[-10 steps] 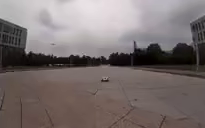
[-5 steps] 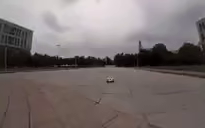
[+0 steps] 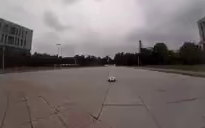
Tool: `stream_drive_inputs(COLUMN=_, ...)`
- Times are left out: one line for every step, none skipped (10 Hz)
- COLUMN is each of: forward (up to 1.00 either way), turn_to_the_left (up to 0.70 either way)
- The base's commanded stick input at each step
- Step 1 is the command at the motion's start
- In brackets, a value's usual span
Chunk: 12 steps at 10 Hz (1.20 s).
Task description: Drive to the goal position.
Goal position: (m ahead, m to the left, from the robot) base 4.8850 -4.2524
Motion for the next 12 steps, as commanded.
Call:
stream_drive_inputs(forward=1.00, turn_to_the_left=0.00)
stream_drive_inputs(forward=1.00, turn_to_the_left=0.00)
stream_drive_inputs(forward=1.00, turn_to_the_left=0.00)
stream_drive_inputs(forward=1.00, turn_to_the_left=0.00)
stream_drive_inputs(forward=1.00, turn_to_the_left=0.00)
stream_drive_inputs(forward=1.00, turn_to_the_left=0.00)
stream_drive_inputs(forward=1.00, turn_to_the_left=0.00)
stream_drive_inputs(forward=1.00, turn_to_the_left=0.00)
stream_drive_inputs(forward=1.00, turn_to_the_left=0.00)
stream_drive_inputs(forward=1.00, turn_to_the_left=-0.13)
stream_drive_inputs(forward=1.00, turn_to_the_left=-0.16)
stream_drive_inputs(forward=1.00, turn_to_the_left=0.00)
